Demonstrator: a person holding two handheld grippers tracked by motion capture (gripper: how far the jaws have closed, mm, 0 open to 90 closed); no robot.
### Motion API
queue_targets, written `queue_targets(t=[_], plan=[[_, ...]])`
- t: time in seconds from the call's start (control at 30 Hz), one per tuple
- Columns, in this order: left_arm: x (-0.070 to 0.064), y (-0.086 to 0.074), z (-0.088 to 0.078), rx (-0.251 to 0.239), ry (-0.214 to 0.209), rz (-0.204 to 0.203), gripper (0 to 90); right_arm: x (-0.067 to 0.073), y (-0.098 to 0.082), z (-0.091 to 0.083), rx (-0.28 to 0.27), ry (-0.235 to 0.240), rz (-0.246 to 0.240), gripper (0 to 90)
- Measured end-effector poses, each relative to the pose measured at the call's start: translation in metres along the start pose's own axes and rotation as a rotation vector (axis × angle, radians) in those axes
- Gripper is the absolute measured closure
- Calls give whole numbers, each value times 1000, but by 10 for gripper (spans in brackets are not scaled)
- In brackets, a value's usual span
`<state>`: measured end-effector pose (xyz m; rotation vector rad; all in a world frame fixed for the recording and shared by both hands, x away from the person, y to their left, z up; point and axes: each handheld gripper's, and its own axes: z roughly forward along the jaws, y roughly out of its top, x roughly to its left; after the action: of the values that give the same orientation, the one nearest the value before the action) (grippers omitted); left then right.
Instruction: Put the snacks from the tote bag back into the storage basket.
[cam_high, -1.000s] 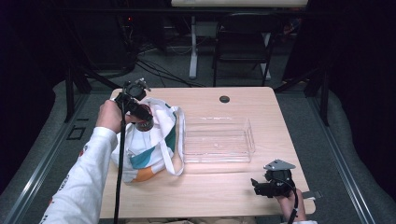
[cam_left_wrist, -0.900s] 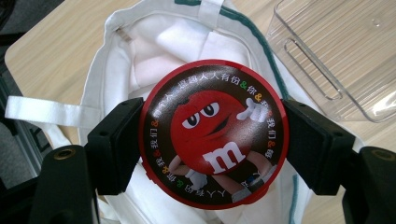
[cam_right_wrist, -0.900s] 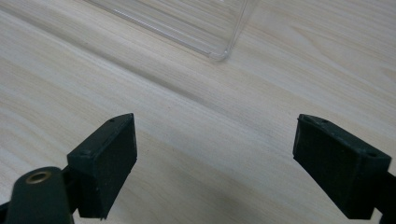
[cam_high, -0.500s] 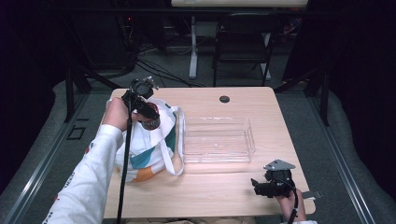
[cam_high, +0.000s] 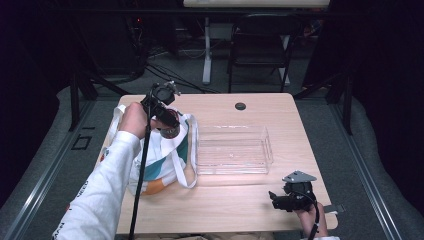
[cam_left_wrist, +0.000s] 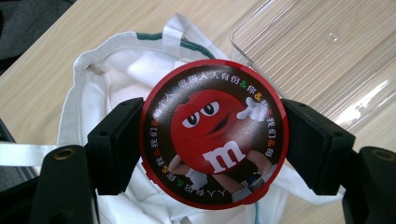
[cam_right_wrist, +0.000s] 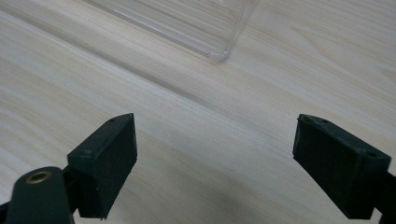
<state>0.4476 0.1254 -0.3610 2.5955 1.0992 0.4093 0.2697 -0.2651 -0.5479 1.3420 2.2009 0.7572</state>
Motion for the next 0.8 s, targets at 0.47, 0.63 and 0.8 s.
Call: queue_targets(t=[0.47,0.63,0.8], plan=[[-16,16,3,-11,-23,35,261,0,0,0,3,-2,-1,132],[-22,20,5,-14,-28,41,261,0,0,0,2,1,-2,132],[-27,24,7,-11,-37,54,261,0,0,0,1,3,0,132]])
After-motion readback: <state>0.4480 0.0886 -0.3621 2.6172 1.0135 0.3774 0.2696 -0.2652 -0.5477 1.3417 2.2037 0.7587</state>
